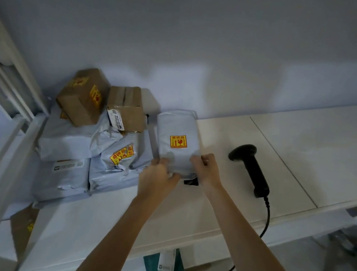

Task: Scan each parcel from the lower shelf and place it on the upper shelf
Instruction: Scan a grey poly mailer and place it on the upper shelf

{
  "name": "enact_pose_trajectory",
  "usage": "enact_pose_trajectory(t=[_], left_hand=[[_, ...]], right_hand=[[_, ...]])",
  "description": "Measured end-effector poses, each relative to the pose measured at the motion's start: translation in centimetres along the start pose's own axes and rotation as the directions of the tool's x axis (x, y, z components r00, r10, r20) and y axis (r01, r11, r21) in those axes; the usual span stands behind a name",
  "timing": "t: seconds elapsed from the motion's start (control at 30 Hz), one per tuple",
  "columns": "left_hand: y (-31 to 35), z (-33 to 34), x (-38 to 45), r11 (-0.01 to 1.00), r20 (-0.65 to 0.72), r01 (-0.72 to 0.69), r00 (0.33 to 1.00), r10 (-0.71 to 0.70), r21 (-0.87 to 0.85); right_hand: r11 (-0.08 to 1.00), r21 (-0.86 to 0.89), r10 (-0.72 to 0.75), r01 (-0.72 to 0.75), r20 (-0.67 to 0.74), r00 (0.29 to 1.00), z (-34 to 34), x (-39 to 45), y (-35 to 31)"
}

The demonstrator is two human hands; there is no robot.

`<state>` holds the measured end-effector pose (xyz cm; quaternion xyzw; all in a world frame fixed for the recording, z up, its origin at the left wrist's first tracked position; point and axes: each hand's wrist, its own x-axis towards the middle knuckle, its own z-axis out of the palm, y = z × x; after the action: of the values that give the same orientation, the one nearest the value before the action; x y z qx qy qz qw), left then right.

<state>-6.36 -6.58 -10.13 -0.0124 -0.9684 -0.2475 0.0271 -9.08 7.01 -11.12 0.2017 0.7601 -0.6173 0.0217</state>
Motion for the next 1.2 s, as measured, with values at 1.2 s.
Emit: enact_pose_trajectory(t=[1.2], left_hand=[[13.1, -2.1, 6.9, 0.760, -0.131, 0.233, 0.972, -0.194, 0.607]], right_hand=[[0.961, 0.194, -0.228, 0.196, 0.161, 0.960, -4.0, -1.8, 1.0]])
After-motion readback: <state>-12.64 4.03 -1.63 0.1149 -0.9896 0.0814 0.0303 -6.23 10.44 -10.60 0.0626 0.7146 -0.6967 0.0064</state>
